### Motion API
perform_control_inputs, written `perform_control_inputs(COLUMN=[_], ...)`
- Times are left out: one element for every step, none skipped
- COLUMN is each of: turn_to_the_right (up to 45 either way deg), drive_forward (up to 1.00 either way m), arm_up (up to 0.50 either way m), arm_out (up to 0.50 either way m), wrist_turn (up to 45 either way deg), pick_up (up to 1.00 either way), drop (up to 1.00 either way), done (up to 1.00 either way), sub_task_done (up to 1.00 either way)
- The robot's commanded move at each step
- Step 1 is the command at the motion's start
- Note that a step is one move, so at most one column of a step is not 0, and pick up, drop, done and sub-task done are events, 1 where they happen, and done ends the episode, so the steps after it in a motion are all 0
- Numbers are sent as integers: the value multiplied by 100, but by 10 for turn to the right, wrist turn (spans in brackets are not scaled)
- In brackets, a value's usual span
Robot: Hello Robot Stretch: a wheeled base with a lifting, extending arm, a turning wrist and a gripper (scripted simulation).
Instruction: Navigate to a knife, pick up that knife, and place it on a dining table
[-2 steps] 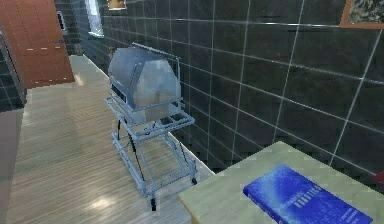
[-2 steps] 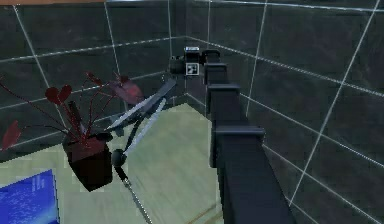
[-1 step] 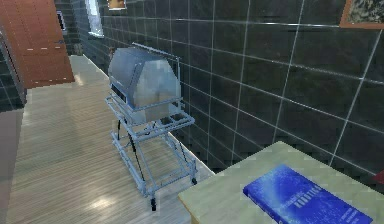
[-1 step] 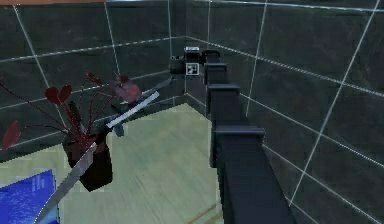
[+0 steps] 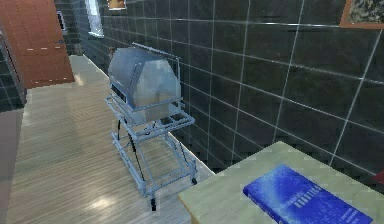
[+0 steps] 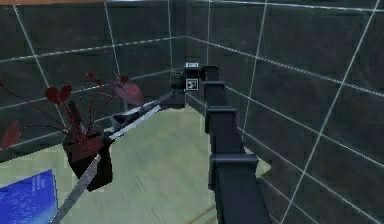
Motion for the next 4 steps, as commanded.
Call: perform_control_inputs(turn_to_the_right=[0,0,0,0], drive_forward=[0,0,0,0], arm_up=[-32,0,4,0], arm_out=[0,0,0,-8], wrist_turn=[0,0,0,0], pick_up=[0,0,0,0], drop=[0,100,0,0], done=[0,0,0,0], sub_task_done=[0,0,0,0])
